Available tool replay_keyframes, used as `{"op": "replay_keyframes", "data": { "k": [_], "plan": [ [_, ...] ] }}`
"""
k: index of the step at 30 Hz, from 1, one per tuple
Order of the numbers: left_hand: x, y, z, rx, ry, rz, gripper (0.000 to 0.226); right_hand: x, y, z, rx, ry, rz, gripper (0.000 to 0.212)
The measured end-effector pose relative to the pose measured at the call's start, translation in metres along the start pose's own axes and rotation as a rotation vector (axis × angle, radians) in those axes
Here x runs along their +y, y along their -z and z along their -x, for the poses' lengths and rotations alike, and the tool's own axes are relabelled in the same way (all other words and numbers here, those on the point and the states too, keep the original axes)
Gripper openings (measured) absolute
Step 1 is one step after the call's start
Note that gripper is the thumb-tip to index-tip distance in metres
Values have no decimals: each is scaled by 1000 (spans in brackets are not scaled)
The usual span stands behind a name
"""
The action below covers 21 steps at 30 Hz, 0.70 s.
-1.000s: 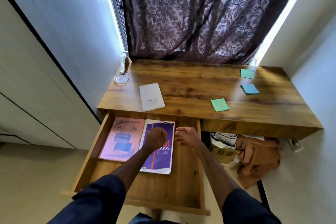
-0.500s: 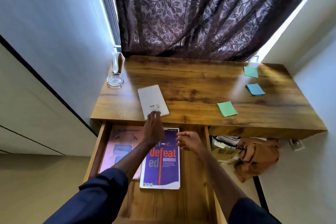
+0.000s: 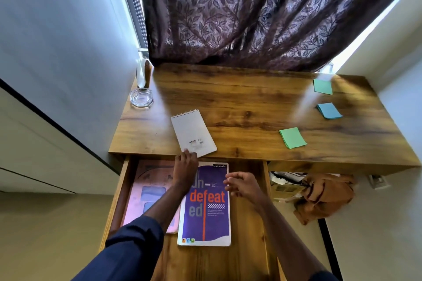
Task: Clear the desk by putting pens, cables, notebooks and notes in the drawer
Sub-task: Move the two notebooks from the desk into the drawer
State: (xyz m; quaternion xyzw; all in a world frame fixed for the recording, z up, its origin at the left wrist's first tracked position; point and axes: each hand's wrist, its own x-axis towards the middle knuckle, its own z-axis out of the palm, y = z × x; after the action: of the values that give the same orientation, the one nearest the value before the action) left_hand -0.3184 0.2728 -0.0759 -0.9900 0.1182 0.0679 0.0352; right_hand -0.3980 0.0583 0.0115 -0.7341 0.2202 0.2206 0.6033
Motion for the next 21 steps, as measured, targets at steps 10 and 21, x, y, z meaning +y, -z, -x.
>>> {"op": "replay_keyframes", "data": {
  "k": [10,21],
  "plan": [
    [-12,12,-24,15,24,-8,49,12,3,2,-69,-23,0,17],
    [45,104,17,374,86,596,26,-4,33,0,-52,-49,-138,22]
  ]
}}
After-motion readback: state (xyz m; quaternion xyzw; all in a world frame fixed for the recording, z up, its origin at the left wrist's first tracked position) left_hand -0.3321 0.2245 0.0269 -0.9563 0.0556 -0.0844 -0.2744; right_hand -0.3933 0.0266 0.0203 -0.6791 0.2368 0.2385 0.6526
